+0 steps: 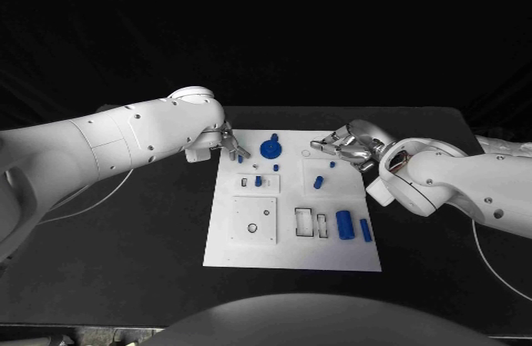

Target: Assemble the parts on the task board

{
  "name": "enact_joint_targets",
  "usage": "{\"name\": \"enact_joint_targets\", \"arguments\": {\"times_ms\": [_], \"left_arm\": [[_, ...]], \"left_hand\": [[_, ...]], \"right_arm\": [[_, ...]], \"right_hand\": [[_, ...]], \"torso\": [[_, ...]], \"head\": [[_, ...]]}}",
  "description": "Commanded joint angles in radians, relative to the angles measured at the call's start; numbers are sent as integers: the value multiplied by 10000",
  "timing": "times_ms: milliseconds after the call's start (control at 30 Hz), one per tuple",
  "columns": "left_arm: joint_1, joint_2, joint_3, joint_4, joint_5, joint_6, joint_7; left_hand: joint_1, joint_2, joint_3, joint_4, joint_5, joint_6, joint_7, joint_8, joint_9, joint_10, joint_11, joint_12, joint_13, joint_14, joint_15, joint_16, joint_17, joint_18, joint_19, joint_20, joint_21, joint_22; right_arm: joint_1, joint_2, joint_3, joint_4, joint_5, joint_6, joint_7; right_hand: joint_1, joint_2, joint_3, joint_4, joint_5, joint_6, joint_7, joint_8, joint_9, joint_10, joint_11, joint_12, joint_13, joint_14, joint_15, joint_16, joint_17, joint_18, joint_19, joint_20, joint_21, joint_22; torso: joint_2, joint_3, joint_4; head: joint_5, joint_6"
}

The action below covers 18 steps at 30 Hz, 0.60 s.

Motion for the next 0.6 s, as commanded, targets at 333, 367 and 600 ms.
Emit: {"name": "enact_joint_targets", "arguments": {"times_ms": [333,367,600], "left_arm": [[0,31,4,50,68,299,120],[0,25,4,58,72,293,117],[0,4,4,91,85,291,90]], "left_hand": [[273,80,80,12,243,202,-57,72,110,1057,-136,24,2631,1039,-123,26,2633,-149,1070,-108,24,2635],[279,84,82,12,249,209,-59,79,116,1057,-138,24,2631,1039,-125,26,2633,-149,1070,-109,24,2635],[311,119,88,17,288,247,-77,123,160,1057,-153,24,2631,1039,-138,26,2633,-149,1070,-119,24,2635]], "right_arm": [[-6,15,-1,5,-88,116,-44],[-6,17,-1,5,-88,118,-48],[-6,15,-1,14,-97,127,-80]], "right_hand": [[21,95,-45,-33,52,-63,18,46,14,1049,65,-49,2623,1059,85,41,2633,-141,1066,82,45,2634],[21,95,-45,-33,52,-63,18,46,14,1049,65,-49,2623,1059,85,41,2633,-141,1066,82,45,2634],[27,97,-51,-35,65,-66,19,48,15,1049,66,-49,2623,1059,87,41,2633,-141,1066,84,45,2634]], "torso": [[1,1,-3],[2,2,-4],[-2,0,2]], "head": [[5,9],[7,8],[-5,-3]]}}
